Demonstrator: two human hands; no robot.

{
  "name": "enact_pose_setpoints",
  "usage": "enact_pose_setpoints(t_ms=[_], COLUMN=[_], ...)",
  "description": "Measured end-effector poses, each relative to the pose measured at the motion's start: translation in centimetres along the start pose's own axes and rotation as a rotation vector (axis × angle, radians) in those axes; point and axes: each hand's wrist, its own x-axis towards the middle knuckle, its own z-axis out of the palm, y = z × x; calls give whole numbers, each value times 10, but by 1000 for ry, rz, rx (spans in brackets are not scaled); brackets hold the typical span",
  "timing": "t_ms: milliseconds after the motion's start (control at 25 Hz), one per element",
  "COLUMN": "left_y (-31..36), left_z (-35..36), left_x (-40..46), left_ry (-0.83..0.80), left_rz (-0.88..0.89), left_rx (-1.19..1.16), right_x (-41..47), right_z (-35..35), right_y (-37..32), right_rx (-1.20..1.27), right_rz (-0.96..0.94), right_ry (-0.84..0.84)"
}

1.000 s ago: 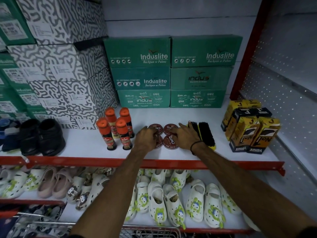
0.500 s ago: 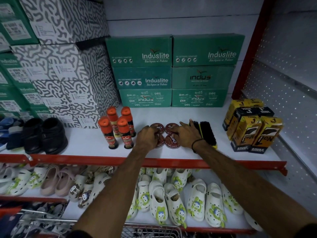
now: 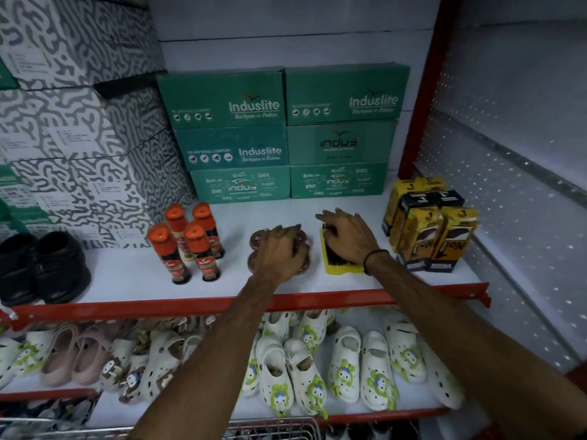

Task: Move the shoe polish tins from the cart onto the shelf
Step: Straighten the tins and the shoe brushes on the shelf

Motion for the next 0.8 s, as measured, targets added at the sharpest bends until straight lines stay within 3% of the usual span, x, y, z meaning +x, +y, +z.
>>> enact_pose_setpoints(t_ms=[240, 440, 800], left_y=[49, 54, 56], left_z=[20, 20, 20], left_x=[-5, -4, -4], left_ry=[-142, -172, -181], left_rz=[175, 153, 142], left_rx=[116, 131, 70], right_x=[-39, -60, -63], right_z=[-25, -21, -23], right_y=[31, 39, 43], right_rx=[27, -44, -69], right_rz=[57, 53, 25], right_ry=[-97, -202, -189])
